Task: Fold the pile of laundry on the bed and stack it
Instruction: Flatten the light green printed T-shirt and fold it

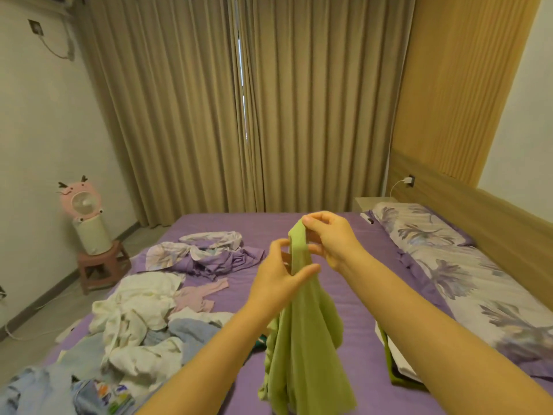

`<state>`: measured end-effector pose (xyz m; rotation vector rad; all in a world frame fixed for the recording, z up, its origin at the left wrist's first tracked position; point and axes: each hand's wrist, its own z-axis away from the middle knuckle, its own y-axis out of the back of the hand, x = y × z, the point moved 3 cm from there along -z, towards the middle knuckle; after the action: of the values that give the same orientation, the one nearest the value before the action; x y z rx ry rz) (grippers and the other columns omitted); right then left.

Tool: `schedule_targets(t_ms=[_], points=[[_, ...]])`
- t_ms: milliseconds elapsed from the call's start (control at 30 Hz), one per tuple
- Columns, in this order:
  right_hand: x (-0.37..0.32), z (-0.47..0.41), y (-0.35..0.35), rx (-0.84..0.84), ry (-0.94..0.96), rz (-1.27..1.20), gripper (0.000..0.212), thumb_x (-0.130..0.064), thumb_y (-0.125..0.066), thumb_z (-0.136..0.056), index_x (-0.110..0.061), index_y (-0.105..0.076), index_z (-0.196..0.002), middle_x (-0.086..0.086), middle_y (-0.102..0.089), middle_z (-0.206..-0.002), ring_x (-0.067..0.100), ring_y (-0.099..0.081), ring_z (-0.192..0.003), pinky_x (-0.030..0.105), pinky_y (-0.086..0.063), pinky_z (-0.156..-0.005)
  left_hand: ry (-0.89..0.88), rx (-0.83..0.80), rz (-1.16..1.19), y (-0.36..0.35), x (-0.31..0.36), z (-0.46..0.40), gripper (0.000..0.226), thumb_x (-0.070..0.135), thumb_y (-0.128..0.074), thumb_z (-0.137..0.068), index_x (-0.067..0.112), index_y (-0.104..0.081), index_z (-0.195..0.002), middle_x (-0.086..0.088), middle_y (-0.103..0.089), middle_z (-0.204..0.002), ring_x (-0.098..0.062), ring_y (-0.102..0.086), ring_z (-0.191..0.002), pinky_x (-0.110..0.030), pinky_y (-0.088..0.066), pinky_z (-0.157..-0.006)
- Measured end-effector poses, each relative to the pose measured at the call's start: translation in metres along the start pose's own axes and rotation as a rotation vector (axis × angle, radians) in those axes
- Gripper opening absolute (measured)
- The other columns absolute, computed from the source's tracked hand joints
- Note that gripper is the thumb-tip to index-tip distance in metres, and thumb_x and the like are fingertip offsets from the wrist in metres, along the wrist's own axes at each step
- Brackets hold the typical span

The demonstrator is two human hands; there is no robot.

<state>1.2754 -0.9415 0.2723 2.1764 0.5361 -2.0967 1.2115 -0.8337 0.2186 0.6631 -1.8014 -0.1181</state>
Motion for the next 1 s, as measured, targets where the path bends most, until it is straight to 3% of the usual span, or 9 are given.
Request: schedule_targets(t_ms=[200, 333, 467, 533, 633, 700, 800, 900, 1000], points=[[-0.03, 0.004, 0.016, -0.129, 0.479, 0.649, 0.026, -0.003, -0.058, -0.087, -0.019, -0.065, -0.106, -0.002, -0.063, -0.111, 0.009, -0.059, -0.106, 0.021, -0.05, -0.083, 0.216, -0.017, 0.408, 0.016, 0.006, -0.034, 0.014, 0.018, -0.07, -0.085, 0.005, -0.07, -0.092, -0.016, -0.072, -0.089, -0.025, -0.067, -0.078, -0.04, -0.055, -0.07], [-0.027, 0.017, 0.024, -0.505, 0.697, 1.046, 0.068, 0.002, -0.062, -0.08, -0.041, -0.048, -0.13, -0.008, -0.021, -0.153, 0.008, -0.016, -0.143, 0.019, -0.024, -0.111, 0.243, -0.148, 0.583, 0.029, 0.026, -0.063, 0.017, 0.02, -0.067, -0.088, 0.004, -0.071, -0.091, -0.01, -0.072, -0.078, -0.019, -0.068, -0.066, -0.027, -0.055, -0.057], [-0.035, 0.023, 0.015, -0.436, 1.032, 1.23, 0.021, -0.01, -0.079, -0.074, -0.017, -0.076, -0.093, 0.011, -0.05, -0.135, 0.042, -0.028, -0.135, 0.049, -0.033, -0.106, 0.269, -0.28, 0.584, 0.03, 0.041, -0.078, 0.018, 0.023, -0.066, -0.088, 0.006, -0.072, -0.087, -0.009, -0.071, -0.078, -0.019, -0.068, -0.068, -0.027, -0.054, -0.057], [-0.039, 0.022, 0.011, -0.412, 1.092, 1.197, 0.009, -0.011, -0.079, -0.074, -0.009, -0.076, -0.082, 0.011, -0.063, -0.116, 0.044, -0.038, -0.127, 0.049, -0.037, -0.101, 0.285, -0.309, 0.569, 0.026, 0.041, -0.076, 0.017, 0.02, -0.065, -0.089, 0.005, -0.072, -0.087, -0.011, -0.069, -0.078, -0.018, -0.067, -0.065, -0.026, -0.053, -0.054], [-0.039, 0.012, 0.01, -0.433, 0.828, 1.001, 0.005, -0.014, -0.074, -0.08, -0.009, -0.075, -0.083, 0.002, -0.068, -0.103, 0.017, -0.046, -0.122, 0.03, -0.036, -0.103, 0.24, -0.349, 0.506, 0.021, 0.037, -0.068, 0.018, 0.014, -0.061, -0.091, 0.004, -0.068, -0.104, -0.016, -0.066, -0.091, -0.021, -0.064, -0.072, -0.029, -0.055, -0.061], [-0.037, 0.007, 0.012, -0.422, 0.572, 0.795, 0.005, -0.017, -0.069, -0.085, -0.013, -0.073, -0.084, -0.004, -0.07, -0.089, 0.003, -0.059, -0.096, 0.02, -0.045, -0.086, 0.233, -0.403, 0.478, 0.018, 0.027, -0.055, 0.021, 0.017, -0.063, -0.091, 0.014, -0.067, -0.112, -0.013, -0.07, -0.099, -0.023, -0.067, -0.084, -0.034, -0.057, -0.071], [-0.028, 0.0, 0.013, -0.338, 0.473, 0.714, 0.007, -0.018, -0.066, -0.088, -0.017, -0.069, -0.082, -0.006, -0.068, -0.078, 0.003, -0.059, -0.074, 0.019, -0.046, -0.071, 0.274, -0.426, 0.508, 0.015, 0.006, -0.033, 0.018, 0.029, -0.062, -0.09, 0.024, -0.072, -0.105, -0.004, -0.073, -0.1, -0.016, -0.07, -0.088, -0.029, -0.056, -0.07], [-0.013, -0.009, 0.019, -0.197, 0.405, 0.66, 0.01, -0.017, -0.063, -0.089, -0.018, -0.066, -0.08, -0.007, -0.064, -0.074, 0.004, -0.056, -0.07, 0.021, -0.044, -0.069, 0.331, -0.444, 0.647, 0.02, -0.016, -0.017, 0.047, 0.051, -0.043, -0.095, 0.019, -0.066, -0.119, -0.008, -0.068, -0.118, -0.025, -0.065, -0.108, -0.035, -0.054, -0.084], [0.0, -0.017, 0.031, -0.065, 0.269, 0.505, 0.012, -0.017, -0.06, -0.092, -0.016, -0.064, -0.081, -0.004, -0.062, -0.077, 0.007, -0.055, -0.073, 0.022, -0.043, -0.07, 0.258, -0.419, 0.558, 0.031, -0.028, -0.011, 0.041, 0.046, -0.059, -0.088, 0.024, -0.062, -0.123, -0.006, -0.068, -0.118, -0.024, -0.066, -0.107, -0.039, -0.055, -0.087]])
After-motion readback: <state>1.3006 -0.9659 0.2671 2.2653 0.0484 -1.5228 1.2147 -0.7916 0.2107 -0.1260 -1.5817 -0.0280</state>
